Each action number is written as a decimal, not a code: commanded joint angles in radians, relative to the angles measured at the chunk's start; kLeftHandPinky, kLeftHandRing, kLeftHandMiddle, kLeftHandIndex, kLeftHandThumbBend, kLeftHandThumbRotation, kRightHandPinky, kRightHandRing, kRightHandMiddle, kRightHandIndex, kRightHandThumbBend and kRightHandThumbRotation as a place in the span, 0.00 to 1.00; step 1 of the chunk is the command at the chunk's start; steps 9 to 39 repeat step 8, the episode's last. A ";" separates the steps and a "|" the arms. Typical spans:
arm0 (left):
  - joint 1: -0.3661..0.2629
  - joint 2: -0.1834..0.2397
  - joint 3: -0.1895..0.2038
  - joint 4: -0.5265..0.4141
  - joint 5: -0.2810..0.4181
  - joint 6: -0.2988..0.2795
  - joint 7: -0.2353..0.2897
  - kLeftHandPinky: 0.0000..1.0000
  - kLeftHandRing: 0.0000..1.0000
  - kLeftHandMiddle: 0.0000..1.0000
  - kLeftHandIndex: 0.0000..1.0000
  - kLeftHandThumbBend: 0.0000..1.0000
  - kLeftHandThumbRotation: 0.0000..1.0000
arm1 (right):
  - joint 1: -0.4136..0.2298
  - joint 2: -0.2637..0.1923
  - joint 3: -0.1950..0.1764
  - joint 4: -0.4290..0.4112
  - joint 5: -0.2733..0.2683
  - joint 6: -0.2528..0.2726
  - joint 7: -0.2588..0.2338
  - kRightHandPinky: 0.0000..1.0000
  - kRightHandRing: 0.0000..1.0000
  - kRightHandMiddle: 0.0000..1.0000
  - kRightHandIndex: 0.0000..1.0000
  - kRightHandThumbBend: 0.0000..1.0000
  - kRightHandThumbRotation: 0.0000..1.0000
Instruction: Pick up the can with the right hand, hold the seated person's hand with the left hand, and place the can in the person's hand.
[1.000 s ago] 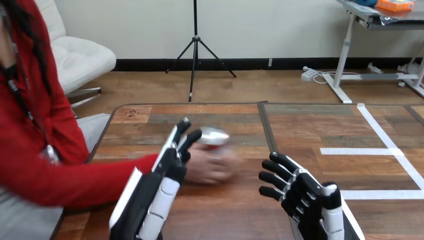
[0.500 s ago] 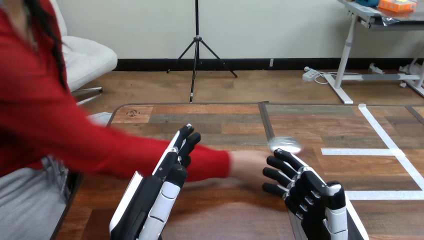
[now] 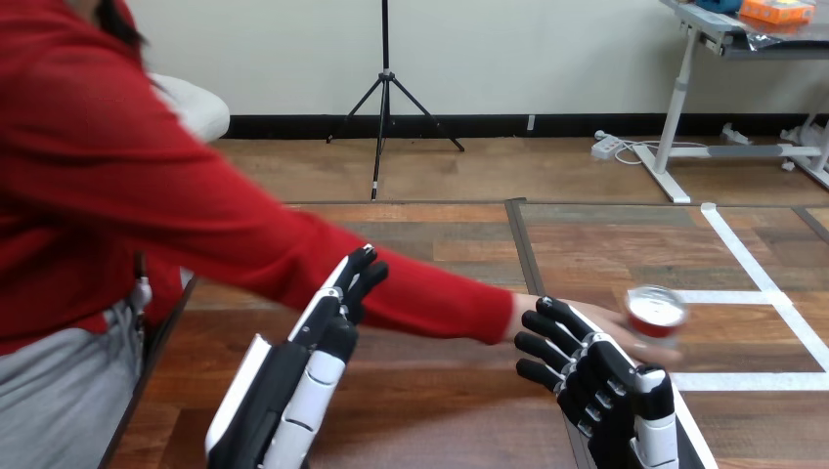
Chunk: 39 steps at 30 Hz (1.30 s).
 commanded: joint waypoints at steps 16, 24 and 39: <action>-0.054 -0.008 0.018 -0.025 -0.044 0.007 -0.001 1.00 0.98 0.93 0.95 0.58 1.00 | -0.019 0.016 -0.001 -0.033 -0.017 -0.052 -0.013 0.89 0.87 0.88 0.87 0.86 1.00; -0.054 -0.008 0.018 -0.025 -0.044 0.007 -0.001 1.00 0.98 0.93 0.95 0.58 1.00 | -0.019 0.016 -0.001 -0.033 -0.017 -0.052 -0.013 0.89 0.87 0.88 0.87 0.86 1.00; -0.054 -0.008 0.018 -0.025 -0.044 0.007 -0.001 1.00 0.98 0.93 0.95 0.58 1.00 | -0.019 0.016 -0.001 -0.033 -0.017 -0.052 -0.013 0.89 0.87 0.88 0.87 0.86 1.00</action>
